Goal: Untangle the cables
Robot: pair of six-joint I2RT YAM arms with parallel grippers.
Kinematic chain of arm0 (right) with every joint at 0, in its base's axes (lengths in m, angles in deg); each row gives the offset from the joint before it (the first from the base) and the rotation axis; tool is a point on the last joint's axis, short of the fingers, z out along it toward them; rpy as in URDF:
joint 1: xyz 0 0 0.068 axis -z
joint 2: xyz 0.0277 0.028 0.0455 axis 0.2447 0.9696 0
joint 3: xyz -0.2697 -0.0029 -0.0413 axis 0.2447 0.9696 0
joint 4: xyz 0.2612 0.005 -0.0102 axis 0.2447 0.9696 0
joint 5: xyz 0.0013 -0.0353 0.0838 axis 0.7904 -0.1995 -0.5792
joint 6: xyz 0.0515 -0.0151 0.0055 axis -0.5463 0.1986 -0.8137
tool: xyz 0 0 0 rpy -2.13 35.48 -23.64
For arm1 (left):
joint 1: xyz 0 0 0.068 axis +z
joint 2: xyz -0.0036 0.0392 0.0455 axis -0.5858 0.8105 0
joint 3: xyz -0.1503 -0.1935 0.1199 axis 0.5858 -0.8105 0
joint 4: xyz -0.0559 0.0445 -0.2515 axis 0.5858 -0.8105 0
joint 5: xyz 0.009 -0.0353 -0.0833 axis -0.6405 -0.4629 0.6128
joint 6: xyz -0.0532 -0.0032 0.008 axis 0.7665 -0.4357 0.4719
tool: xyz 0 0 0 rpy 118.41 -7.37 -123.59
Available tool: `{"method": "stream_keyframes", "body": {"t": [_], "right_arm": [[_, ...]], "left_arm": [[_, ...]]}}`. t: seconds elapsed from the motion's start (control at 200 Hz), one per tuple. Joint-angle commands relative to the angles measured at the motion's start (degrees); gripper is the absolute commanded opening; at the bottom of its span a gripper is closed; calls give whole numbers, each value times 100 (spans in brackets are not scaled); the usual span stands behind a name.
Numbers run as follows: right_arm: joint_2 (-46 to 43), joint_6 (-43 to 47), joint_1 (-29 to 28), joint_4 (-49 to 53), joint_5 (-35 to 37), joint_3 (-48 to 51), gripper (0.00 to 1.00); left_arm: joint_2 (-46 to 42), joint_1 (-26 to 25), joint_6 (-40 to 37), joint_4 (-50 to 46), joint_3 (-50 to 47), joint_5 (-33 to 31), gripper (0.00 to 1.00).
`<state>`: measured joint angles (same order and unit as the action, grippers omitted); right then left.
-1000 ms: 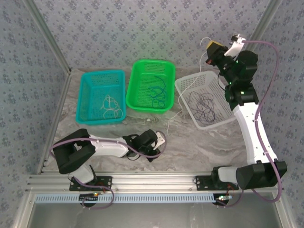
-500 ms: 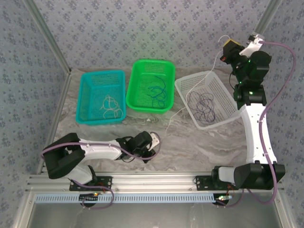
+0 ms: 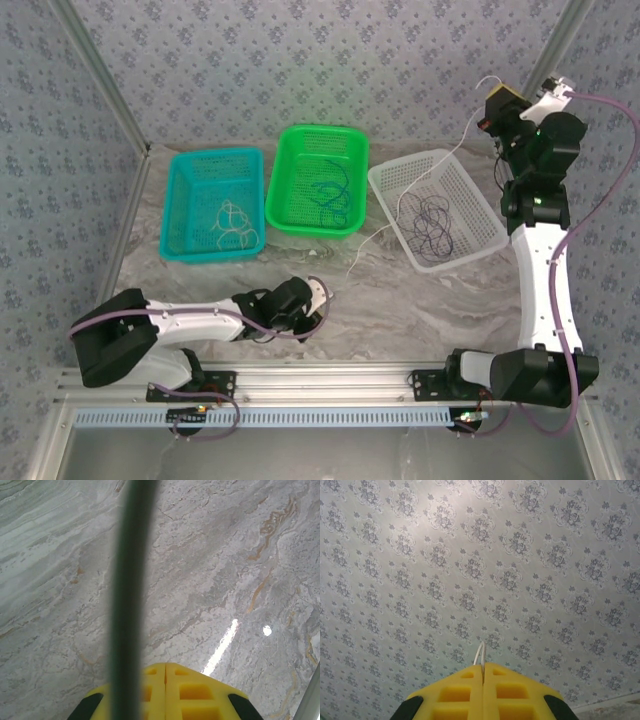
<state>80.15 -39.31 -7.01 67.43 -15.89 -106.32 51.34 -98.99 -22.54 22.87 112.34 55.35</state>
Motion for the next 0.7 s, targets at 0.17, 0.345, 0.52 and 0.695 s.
{"method": "stream_keyframes", "body": {"t": [0.17,0.345,0.52,0.695], "right_arm": [[154,3,-382,-33,-507,-131,0],[417,155,-757,196,-801,-409,0],[538,360,-1214,412,-888,-566,0],[588,396,-1631,585,-1043,-772,0]], "left_arm": [[-843,-41,-146,176,35,-352,11],[-1366,-41,-121,-332,-134,-1237,76],[-2657,-41,-36,-71,-690,-1797,96],[-3837,98,-610,415,-888,-2480,100]]}}
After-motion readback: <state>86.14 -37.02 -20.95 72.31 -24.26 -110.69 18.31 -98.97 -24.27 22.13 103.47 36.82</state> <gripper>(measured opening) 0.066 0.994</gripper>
